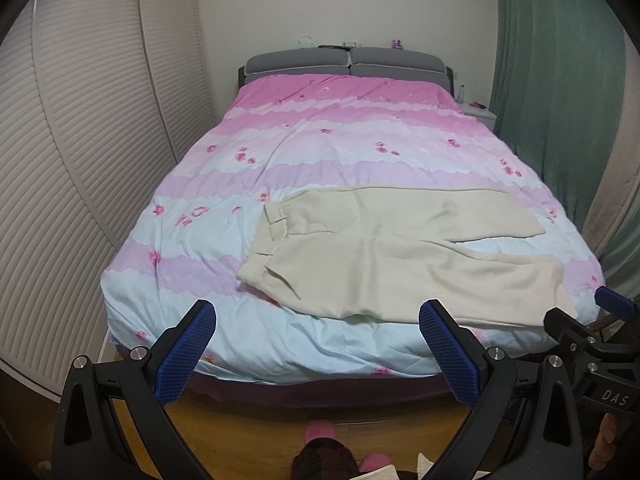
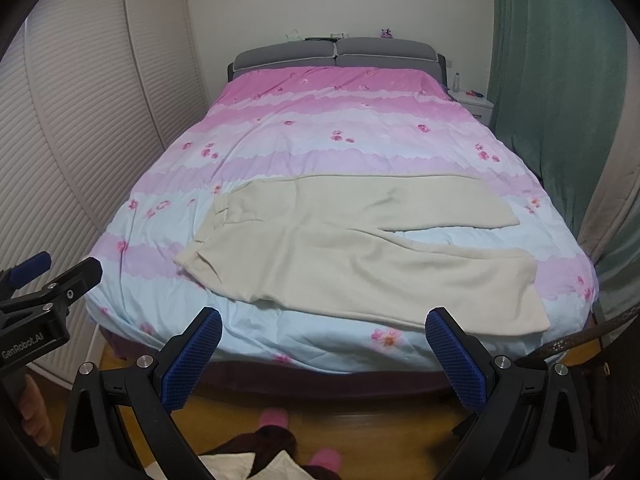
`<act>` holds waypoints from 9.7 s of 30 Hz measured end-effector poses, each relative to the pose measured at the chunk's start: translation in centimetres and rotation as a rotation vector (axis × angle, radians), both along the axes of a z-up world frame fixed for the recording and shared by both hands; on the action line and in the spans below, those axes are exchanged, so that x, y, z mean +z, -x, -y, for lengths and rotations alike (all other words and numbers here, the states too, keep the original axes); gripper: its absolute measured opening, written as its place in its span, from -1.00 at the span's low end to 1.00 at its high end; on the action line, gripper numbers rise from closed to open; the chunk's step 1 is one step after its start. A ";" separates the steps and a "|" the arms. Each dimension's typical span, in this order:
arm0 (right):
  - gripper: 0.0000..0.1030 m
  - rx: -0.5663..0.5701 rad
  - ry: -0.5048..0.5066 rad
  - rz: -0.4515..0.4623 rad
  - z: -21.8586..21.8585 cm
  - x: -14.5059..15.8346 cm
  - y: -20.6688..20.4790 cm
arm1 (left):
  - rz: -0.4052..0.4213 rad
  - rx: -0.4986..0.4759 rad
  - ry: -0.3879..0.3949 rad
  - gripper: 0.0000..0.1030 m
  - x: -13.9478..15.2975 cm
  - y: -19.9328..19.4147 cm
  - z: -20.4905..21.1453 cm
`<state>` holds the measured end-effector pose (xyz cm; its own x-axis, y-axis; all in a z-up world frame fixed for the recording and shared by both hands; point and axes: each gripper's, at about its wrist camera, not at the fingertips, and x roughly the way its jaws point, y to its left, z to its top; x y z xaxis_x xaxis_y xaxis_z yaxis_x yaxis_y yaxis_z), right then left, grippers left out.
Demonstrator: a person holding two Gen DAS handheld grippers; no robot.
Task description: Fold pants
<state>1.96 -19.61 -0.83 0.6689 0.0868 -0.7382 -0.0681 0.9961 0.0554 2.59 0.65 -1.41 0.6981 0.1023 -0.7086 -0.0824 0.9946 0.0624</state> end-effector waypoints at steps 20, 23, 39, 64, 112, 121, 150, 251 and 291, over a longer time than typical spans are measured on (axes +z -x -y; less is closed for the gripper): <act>0.99 -0.120 -0.047 -0.315 -2.3 -17.2 -13.9 | -0.380 0.019 0.128 1.00 -20.1 -18.6 -12.3; 0.97 -0.192 -0.075 -0.399 -1.7 -21.0 -16.6 | -0.456 0.041 0.160 1.00 -23.2 -21.7 -13.4; 0.78 -0.486 -0.237 -0.632 1.7 -32.0 -19.9 | -0.723 0.061 0.277 0.81 -35.3 -29.0 -13.9; -0.70 -0.441 -0.165 -0.295 4.7 -16.0 -26.9 | -0.350 0.014 0.380 -0.89 -16.1 -33.7 -14.1; -0.71 -0.241 -0.114 -0.308 4.4 -13.5 -47.2 | -0.288 0.301 0.451 -0.84 -16.5 -46.0 -15.9; -0.71 -0.182 -0.027 -0.454 2.4 -18.9 -59.1 | -0.415 0.395 0.384 -0.84 -22.5 -55.3 -18.1; 0.36 -0.062 -0.085 -0.335 2.6 -12.8 -48.2 | -0.289 -0.342 0.168 0.49 -13.8 -45.9 -1.4; 0.33 0.230 0.077 -0.203 27.8 -11.0 -42.9 | -0.247 0.008 0.133 0.90 -6.7 -37.6 26.0; 0.33 0.051 -0.025 -0.650 -9.7 -26.4 -37.5 | -0.511 0.285 0.728 0.94 -31.9 -40.0 -23.8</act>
